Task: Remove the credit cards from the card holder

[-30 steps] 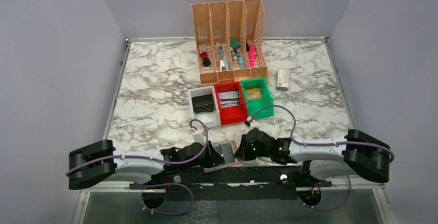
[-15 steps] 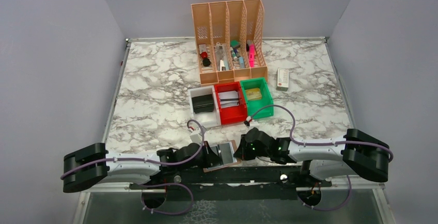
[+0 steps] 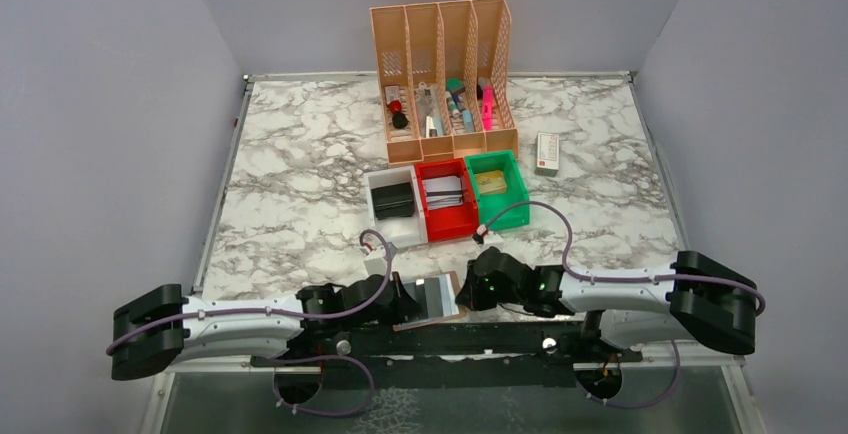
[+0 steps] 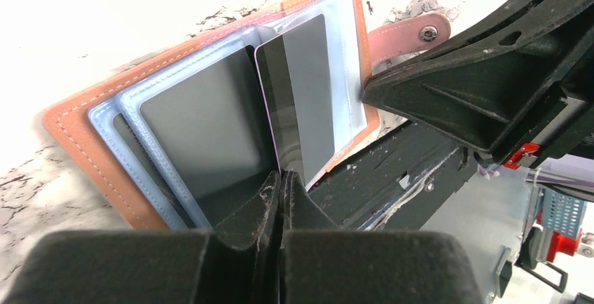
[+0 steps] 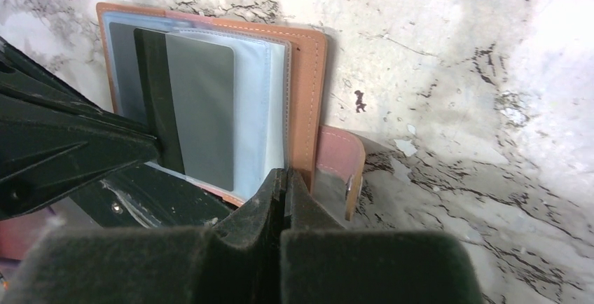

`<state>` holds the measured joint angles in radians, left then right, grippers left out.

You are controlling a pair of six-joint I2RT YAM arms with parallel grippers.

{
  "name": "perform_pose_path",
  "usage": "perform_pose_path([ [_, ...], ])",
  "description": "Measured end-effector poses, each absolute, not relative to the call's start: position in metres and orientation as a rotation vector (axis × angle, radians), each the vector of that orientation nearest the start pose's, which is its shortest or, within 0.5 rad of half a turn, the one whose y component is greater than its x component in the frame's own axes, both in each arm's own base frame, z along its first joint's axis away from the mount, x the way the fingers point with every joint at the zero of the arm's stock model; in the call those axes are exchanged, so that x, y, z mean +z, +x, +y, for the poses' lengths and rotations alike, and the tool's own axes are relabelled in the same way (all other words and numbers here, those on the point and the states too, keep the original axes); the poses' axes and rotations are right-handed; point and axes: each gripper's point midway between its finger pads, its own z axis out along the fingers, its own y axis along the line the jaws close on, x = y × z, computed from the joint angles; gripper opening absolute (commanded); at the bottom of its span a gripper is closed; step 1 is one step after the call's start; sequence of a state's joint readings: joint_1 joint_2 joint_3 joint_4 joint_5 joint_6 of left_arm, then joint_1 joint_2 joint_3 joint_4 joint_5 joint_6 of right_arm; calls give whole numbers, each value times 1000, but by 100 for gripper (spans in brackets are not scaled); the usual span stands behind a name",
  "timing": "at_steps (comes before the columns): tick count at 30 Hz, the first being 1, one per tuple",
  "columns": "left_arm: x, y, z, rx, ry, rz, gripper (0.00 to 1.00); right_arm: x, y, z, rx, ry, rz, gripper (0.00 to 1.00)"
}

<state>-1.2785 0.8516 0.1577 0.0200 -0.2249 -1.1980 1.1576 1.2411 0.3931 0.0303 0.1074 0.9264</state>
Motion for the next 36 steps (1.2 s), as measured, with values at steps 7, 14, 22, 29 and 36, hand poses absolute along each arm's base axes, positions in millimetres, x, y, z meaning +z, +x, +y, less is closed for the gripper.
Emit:
perform_pose_path([
  [7,30,78,-252,-979,-2,2473,0,30,106,272,798,-286,2517,8],
  [14,29,81,-261,-962,20,2477,0,59,106,289,907,-371,2442,20],
  [22,28,84,-269,-947,49,2477,0,41,100,305,919,-454,2496,22],
  [29,30,84,-270,-950,55,2474,0,27,100,299,860,-438,2541,34],
  [36,36,83,-265,-960,53,2467,0,28,101,295,863,-413,2524,36],
])
